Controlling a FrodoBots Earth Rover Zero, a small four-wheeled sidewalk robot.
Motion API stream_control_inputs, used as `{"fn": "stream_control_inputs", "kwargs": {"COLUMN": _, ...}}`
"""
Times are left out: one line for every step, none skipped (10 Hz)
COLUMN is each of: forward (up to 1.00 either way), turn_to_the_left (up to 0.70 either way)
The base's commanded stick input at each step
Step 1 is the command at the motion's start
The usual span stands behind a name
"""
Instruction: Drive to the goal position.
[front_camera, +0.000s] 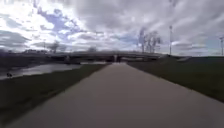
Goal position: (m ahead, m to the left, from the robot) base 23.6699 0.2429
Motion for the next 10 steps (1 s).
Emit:
{"fn": "stream_control_inputs", "kwargs": {"forward": 1.0, "turn_to_the_left": -0.38}}
{"fn": "stream_control_inputs", "kwargs": {"forward": 1.0, "turn_to_the_left": -0.32}}
{"fn": "stream_control_inputs", "kwargs": {"forward": 1.0, "turn_to_the_left": -0.08}}
{"fn": "stream_control_inputs", "kwargs": {"forward": 1.0, "turn_to_the_left": 0.0}}
{"fn": "stream_control_inputs", "kwargs": {"forward": 1.0, "turn_to_the_left": 0.0}}
{"fn": "stream_control_inputs", "kwargs": {"forward": 1.0, "turn_to_the_left": 0.0}}
{"fn": "stream_control_inputs", "kwargs": {"forward": 1.0, "turn_to_the_left": 0.0}}
{"fn": "stream_control_inputs", "kwargs": {"forward": 1.0, "turn_to_the_left": 0.0}}
{"fn": "stream_control_inputs", "kwargs": {"forward": 1.0, "turn_to_the_left": 0.0}}
{"fn": "stream_control_inputs", "kwargs": {"forward": 1.0, "turn_to_the_left": 0.0}}
